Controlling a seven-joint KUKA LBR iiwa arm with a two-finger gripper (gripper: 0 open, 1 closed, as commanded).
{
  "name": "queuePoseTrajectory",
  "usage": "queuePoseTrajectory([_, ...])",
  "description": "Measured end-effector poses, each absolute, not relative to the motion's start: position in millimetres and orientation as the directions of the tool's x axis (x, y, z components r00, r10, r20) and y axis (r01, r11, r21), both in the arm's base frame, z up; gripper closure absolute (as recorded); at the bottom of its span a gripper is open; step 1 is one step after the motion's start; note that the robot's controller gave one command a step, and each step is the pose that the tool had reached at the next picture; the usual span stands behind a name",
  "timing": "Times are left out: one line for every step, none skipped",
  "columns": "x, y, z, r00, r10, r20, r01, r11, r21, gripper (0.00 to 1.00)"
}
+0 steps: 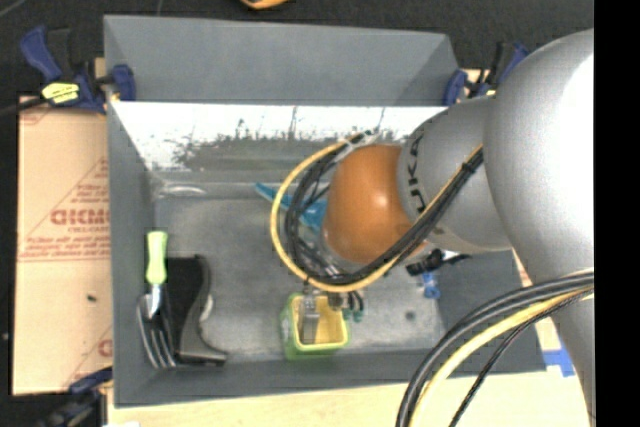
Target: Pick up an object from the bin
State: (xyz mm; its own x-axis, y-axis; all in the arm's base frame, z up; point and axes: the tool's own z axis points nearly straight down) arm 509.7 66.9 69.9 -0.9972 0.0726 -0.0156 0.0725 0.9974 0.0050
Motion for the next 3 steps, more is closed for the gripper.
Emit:
queuePoseTrajectory([509.1,66,72,-0.997,0.076,-0.014,0.076,0.997,0.005,1.0])
queuePoseTrajectory([551.5,63,114,-0.998,0.062,-0.023,0.062,0.998,0.006,1.0])
queuePoseTrajectory([568.1,56,214,-0.999,0.023,-0.036,0.023,1.0,0.006,1.0])
